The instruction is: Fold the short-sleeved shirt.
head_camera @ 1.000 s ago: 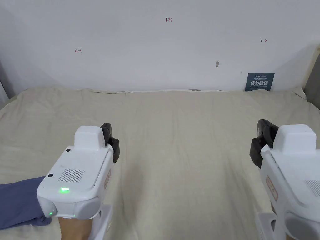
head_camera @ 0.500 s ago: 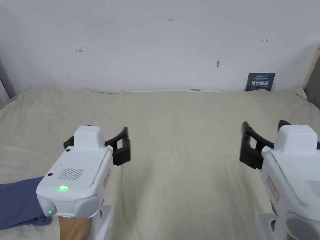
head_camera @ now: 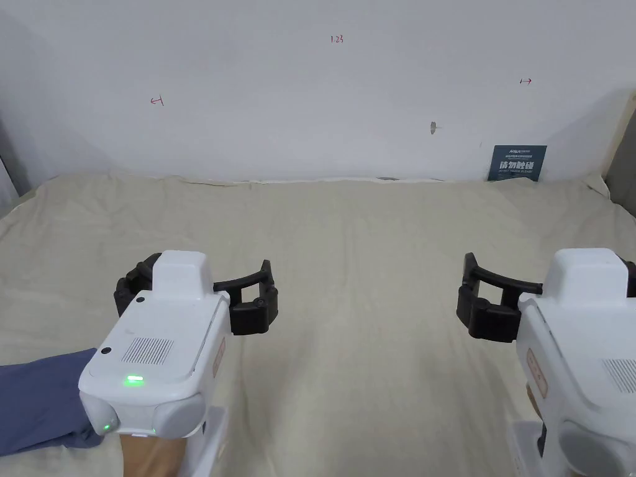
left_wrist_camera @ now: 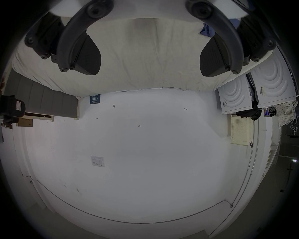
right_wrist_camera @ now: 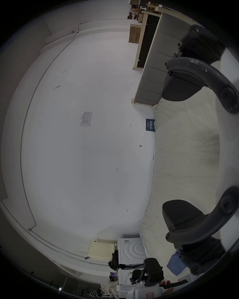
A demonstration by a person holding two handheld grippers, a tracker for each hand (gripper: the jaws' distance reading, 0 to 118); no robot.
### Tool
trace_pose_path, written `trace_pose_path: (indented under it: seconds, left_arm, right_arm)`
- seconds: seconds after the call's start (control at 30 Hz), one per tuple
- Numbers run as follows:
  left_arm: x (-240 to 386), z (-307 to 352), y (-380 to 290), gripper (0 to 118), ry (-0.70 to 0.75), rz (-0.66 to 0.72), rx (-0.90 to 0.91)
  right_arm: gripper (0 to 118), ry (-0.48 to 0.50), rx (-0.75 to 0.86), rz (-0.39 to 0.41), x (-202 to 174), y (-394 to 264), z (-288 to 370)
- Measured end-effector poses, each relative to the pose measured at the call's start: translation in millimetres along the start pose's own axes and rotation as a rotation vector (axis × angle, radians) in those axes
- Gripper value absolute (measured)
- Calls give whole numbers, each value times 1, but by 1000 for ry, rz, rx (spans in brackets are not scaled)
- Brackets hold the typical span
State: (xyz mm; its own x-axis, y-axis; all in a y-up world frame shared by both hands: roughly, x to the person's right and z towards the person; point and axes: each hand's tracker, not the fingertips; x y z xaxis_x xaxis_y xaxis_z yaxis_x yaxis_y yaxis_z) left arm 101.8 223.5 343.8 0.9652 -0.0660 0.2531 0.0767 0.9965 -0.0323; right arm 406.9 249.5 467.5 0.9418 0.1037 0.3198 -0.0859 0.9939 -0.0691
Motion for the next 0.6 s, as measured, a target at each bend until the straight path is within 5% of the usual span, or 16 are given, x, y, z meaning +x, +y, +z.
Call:
trace_pose_path:
  seconds: [0.6]
  left_arm:
    - [-5,1,1,118,23,1,11]
  right_arm:
    - [118,5,-1,4,-1,0,1]
